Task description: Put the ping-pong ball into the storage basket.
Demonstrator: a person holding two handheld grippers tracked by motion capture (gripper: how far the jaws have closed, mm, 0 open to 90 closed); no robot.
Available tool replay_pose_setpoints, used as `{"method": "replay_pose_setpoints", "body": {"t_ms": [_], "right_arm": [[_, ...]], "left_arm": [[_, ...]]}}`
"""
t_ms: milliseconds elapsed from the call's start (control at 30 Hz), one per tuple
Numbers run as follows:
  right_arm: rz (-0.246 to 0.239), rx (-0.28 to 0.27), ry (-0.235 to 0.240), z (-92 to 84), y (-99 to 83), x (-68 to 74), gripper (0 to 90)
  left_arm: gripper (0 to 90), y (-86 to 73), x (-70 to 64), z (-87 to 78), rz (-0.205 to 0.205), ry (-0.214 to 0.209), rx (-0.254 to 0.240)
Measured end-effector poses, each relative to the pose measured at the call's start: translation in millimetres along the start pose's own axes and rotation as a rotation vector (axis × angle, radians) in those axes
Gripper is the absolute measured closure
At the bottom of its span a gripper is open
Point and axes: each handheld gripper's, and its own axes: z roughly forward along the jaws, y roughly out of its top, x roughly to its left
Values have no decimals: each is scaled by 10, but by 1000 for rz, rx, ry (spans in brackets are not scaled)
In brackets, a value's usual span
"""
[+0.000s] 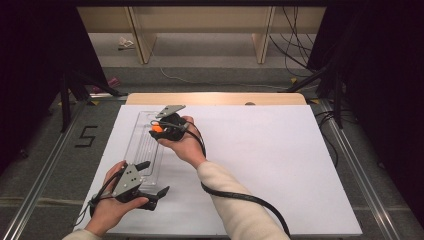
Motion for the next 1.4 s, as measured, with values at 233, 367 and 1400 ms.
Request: {"method": "replay_pose_setpoints", "body": {"t_ms": [233, 367, 1400], "right_arm": [[-3, 3, 5, 22, 9, 19, 513], [-3, 2, 7, 37, 18, 30, 514], [-12, 19, 21, 174, 55, 87, 513]], "left_arm": [[24, 0, 0, -1, 0, 1, 0], [24, -1, -1, -1, 0, -1, 1], [24, 1, -6, -2, 1, 0, 0]]}}
